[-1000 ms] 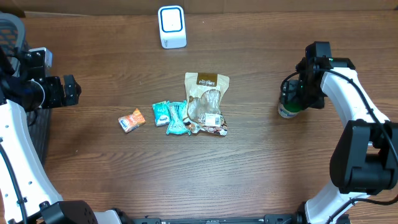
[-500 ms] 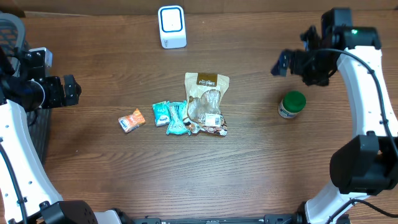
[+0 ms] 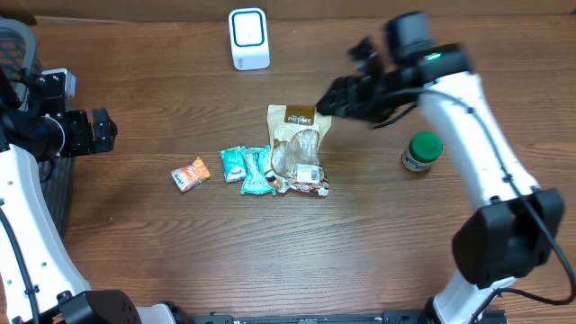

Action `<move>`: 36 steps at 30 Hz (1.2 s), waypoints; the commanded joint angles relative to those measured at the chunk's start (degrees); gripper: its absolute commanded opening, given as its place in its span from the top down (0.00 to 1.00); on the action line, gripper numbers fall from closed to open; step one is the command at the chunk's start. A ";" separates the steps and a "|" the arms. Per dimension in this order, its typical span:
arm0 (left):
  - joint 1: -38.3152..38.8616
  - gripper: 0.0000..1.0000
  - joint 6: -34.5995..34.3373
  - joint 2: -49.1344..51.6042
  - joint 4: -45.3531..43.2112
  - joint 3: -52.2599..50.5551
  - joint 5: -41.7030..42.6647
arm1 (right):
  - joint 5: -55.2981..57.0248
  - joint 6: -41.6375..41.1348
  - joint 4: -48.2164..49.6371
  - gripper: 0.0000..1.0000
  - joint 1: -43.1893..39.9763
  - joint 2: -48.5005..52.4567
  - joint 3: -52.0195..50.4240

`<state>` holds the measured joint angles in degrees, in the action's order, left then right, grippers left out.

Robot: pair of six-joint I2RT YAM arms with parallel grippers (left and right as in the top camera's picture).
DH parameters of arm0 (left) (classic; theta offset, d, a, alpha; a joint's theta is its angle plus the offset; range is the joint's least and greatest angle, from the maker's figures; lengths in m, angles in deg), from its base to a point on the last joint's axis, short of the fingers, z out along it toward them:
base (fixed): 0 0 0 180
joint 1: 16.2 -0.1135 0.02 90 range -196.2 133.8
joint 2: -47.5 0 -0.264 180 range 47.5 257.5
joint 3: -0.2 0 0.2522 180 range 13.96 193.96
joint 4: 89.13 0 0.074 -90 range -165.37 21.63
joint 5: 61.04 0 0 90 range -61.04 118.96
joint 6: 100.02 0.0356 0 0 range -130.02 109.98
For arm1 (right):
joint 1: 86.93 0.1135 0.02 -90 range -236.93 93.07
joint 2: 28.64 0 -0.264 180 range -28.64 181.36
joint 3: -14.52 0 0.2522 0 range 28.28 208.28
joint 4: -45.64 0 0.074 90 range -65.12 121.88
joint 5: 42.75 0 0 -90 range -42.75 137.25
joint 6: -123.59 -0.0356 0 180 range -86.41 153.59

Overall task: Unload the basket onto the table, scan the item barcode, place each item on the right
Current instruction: 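Move the right gripper to the PanTree bag and grasp it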

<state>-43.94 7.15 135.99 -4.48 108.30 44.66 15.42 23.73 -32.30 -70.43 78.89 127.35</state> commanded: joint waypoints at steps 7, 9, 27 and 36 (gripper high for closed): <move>0.02 0.00 1.33 -1.62 -0.07 1.18 0.92 | 13.05 -20.33 13.40 0.76 15.69 -0.02 -10.62; 0.02 0.00 -1.07 -1.62 -0.07 1.18 0.92 | 15.80 -23.19 17.14 0.82 18.14 -0.02 -13.46; 1.66 0.01 -16.46 -1.62 -0.66 1.11 4.96 | 22.10 -27.71 35.19 0.83 21.77 2.91 -27.12; 10.12 0.02 -14.14 -1.60 -2.40 0.96 4.81 | 21.16 -27.67 38.12 0.83 21.66 5.33 -27.12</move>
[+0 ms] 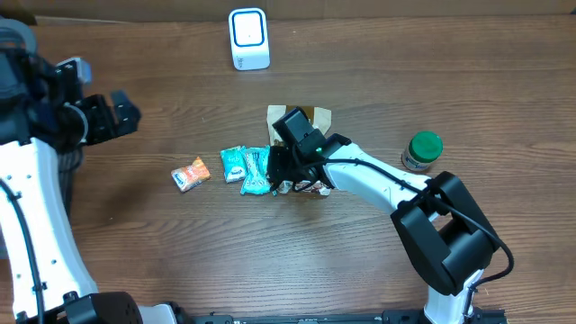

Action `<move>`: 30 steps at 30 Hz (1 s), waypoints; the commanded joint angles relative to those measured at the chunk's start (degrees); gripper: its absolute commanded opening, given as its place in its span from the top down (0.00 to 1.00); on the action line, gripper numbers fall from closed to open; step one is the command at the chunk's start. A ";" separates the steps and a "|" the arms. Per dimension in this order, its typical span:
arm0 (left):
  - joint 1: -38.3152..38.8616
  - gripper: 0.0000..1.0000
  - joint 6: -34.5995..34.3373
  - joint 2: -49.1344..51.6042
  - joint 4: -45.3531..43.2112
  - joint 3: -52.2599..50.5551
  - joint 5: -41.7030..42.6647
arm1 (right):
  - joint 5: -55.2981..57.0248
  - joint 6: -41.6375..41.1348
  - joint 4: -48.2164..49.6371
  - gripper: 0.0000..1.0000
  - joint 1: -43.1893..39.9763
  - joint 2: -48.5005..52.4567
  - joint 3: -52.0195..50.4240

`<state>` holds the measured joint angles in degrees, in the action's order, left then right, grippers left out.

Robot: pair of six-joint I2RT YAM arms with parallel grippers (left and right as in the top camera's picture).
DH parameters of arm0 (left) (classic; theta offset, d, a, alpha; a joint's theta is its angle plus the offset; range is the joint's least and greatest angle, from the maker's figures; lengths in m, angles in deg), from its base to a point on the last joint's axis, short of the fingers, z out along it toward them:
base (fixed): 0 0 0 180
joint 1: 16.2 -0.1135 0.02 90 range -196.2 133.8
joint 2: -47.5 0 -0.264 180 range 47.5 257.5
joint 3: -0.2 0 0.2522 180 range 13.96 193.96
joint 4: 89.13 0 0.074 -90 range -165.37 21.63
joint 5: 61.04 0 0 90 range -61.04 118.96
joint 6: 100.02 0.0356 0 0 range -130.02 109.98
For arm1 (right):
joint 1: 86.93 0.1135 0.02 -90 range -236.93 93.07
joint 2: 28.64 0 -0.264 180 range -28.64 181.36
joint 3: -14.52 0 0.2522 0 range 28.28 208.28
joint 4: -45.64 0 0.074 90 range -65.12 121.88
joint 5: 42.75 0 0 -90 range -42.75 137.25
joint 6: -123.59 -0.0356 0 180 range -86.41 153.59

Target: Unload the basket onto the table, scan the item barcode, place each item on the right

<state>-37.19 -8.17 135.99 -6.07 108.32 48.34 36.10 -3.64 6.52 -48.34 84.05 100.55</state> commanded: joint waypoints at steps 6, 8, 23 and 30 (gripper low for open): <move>9.03 0.02 1.18 -1.60 -3.13 0.92 0.98 | 2.82 1.16 -8.61 0.78 -1.49 -0.07 -0.02; 10.71 0.02 1.18 -1.60 -3.67 0.90 0.98 | 3.74 1.95 -12.22 0.75 -2.84 -0.48 0.68; 24.57 0.05 2.03 6.56 -7.89 0.20 1.05 | 12.41 7.96 -16.39 0.72 -19.34 -1.27 2.60; 32.11 0.07 4.02 13.42 -14.56 0.20 0.98 | 12.35 15.32 -13.86 0.68 -24.65 -1.27 5.11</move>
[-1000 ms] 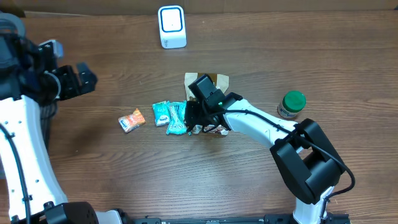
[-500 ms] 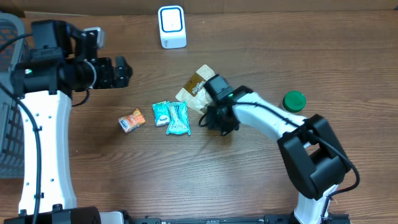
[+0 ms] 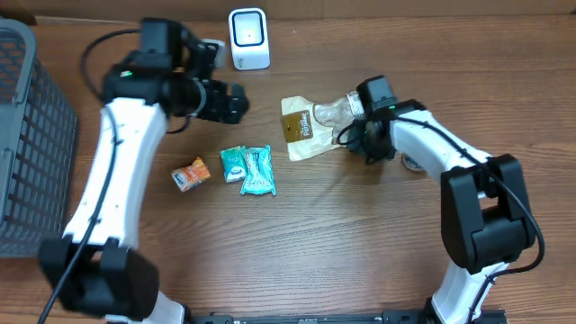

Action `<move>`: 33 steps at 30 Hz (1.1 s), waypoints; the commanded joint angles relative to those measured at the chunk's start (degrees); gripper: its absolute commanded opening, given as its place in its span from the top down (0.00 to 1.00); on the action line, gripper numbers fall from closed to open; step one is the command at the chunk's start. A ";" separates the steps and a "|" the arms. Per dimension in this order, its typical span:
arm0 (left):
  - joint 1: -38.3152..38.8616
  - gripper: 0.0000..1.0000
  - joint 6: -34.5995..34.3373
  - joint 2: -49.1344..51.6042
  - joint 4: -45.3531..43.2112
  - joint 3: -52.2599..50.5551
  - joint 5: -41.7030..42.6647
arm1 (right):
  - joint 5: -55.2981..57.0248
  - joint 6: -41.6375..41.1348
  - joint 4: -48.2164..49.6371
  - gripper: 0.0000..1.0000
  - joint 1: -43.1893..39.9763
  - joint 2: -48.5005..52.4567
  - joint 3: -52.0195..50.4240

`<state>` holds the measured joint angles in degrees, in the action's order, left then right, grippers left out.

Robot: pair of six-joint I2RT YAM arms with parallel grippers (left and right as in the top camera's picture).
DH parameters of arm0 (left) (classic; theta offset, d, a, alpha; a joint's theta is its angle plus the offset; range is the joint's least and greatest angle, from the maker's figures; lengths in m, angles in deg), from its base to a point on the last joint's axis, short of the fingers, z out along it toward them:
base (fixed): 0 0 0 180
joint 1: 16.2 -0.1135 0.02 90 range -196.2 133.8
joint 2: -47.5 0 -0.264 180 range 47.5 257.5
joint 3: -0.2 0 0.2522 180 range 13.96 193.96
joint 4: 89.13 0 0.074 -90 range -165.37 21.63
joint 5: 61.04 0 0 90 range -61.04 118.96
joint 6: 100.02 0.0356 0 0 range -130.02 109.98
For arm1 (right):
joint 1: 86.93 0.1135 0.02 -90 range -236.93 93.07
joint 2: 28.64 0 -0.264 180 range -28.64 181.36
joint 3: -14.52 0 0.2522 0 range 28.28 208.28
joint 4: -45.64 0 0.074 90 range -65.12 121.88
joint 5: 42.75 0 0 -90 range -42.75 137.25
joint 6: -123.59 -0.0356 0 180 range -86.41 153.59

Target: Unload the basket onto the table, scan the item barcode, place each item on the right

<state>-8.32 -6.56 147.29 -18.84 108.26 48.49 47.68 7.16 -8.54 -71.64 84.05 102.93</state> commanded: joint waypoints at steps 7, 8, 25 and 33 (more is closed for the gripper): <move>10.54 0.36 2.78 9.88 -14.95 0.26 -4.22 | -11.69 10.38 -4.02 0.58 -2.84 -4.59 9.92; 11.41 0.42 2.75 11.08 -17.00 0.26 -6.29 | -11.72 10.16 -5.09 0.57 -2.75 -6.01 11.37; 20.48 0.96 2.47 27.65 -32.79 0.26 -12.48 | -10.38 10.19 -14.86 0.54 -2.89 -17.31 17.59; 20.76 0.96 -5.70 27.65 -16.87 0.26 -12.46 | -10.36 9.97 -16.31 0.51 -2.91 -17.31 17.57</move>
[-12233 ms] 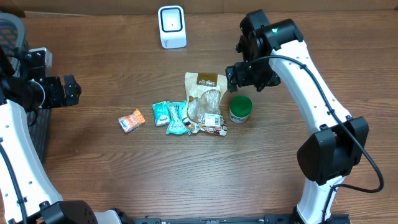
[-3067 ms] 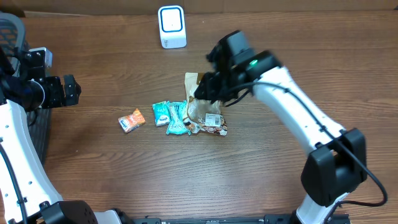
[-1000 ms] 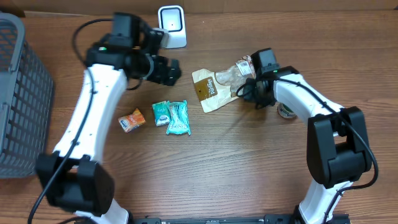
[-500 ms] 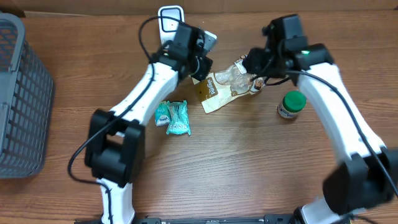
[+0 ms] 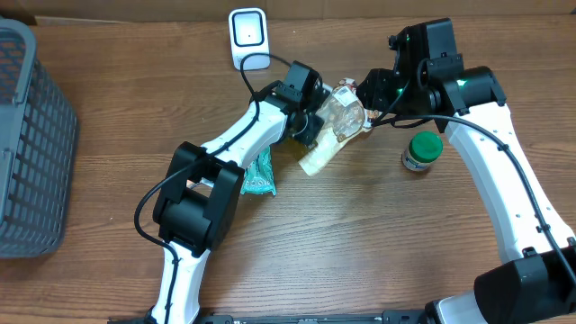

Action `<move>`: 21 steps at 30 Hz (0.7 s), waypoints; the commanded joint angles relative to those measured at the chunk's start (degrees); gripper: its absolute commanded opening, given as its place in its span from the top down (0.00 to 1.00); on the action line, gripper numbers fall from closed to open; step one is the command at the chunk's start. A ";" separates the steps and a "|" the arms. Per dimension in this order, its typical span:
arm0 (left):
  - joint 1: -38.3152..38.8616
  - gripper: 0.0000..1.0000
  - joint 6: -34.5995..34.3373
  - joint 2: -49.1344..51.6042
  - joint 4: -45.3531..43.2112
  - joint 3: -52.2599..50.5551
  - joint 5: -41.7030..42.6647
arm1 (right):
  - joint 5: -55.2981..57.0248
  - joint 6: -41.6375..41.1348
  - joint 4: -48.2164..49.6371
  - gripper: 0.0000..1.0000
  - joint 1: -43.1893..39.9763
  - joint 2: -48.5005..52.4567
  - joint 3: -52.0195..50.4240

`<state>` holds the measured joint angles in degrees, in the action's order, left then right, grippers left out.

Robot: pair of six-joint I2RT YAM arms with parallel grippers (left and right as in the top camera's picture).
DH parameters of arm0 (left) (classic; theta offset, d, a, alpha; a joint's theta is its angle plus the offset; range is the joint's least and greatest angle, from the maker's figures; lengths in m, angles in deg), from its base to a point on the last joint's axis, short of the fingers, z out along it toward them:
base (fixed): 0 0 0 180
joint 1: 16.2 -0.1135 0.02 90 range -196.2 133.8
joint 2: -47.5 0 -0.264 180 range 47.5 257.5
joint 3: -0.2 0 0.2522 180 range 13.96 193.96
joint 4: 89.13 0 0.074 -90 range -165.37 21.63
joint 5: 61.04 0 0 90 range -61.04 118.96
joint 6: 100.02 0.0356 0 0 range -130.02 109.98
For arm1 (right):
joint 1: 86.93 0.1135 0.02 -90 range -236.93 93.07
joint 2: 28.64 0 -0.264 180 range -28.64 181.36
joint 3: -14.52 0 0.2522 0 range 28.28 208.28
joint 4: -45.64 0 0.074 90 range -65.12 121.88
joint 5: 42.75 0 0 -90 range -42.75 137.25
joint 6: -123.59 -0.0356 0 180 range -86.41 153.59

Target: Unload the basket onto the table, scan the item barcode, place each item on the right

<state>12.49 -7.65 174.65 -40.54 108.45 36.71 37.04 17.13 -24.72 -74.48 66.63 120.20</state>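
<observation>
A clear snack pouch [image 5: 340, 115] with a tan header [image 5: 318, 159] hangs tilted above the table, below and right of the white scanner [image 5: 247, 37]. My right gripper [image 5: 367, 95] is shut on the pouch's upper right end. My left gripper [image 5: 309, 126] is pressed against the pouch's left side near the header. Its jaws are hidden under the wrist. No barcode label can be made out on the pouch.
A green-lidded jar [image 5: 422, 150] stands just below the right arm. Teal packets [image 5: 261, 175] lie partly under the left arm. A grey basket [image 5: 31, 144] stands at the left edge.
The right gripper has lifted the pouch off the table and carried it slightly up and left. The left gripper has gone from near the scanner to the pouch's left side.
The pouch first lay in the middle of the table with the right gripper above it and the left arm far left. Then the right gripper was down on the pouch. Then the pouch lay dragged rightward near the jar. Now it hangs between both grippers.
</observation>
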 commanded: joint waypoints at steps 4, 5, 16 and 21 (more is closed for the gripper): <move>-0.04 0.96 -8.00 0.28 13.00 0.07 -0.50 | 0.31 -2.12 -0.81 0.51 -0.07 0.22 0.28; -0.04 0.96 -8.79 0.28 15.08 0.07 -0.11 | 0.35 -2.89 -1.03 0.51 -0.07 0.28 0.28; -0.07 0.96 -11.85 0.22 27.39 0.15 8.94 | -4.31 -6.21 -5.11 0.51 -0.04 7.85 -0.22; -0.61 0.96 -11.85 -1.79 28.52 2.25 10.27 | -7.43 -5.92 -4.70 0.51 -0.15 11.34 -2.01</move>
<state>12.42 -18.27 174.50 -12.50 108.89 44.44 32.64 11.55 -29.64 -74.48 76.83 119.26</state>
